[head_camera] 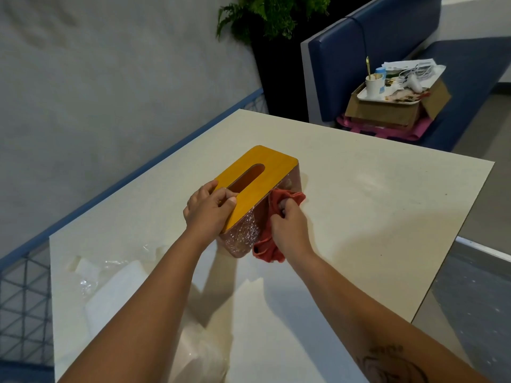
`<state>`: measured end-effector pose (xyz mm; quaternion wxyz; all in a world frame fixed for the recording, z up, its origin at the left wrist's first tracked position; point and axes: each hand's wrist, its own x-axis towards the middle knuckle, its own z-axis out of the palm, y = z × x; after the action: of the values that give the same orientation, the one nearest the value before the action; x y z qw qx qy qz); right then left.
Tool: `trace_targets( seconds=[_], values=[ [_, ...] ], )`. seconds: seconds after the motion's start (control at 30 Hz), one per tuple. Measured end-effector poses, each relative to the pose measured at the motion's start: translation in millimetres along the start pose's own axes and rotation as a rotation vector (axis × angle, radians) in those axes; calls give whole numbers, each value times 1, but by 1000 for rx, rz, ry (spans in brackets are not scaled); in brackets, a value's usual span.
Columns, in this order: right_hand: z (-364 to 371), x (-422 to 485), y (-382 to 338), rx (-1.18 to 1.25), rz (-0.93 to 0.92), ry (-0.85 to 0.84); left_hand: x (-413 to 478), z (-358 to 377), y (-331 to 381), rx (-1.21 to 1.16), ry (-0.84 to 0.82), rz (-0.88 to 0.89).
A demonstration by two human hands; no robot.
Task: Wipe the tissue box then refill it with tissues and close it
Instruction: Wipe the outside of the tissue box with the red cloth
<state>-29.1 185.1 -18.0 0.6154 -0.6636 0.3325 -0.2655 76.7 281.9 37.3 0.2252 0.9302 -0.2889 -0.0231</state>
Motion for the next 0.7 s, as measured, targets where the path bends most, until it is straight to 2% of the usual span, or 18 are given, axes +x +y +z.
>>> trace_targets(
  seconds=[0.17,0.37,0.5,0.57,0.7],
  values=[
    [1,-10,-1,67,12,-129,0,0,1,8,8,-4],
    [-16,-6,-2,386,278,-358,0,0,0,11,7,-6],
    [-41,-1,11,757,461,-377,-1,0,1,14,8,-8],
    [-58,2,15,900,474,-357,0,0,1,15,8,-7],
    [-86,7,19,883,465,-251,1,1,-1,22,7,-5]
  ],
)
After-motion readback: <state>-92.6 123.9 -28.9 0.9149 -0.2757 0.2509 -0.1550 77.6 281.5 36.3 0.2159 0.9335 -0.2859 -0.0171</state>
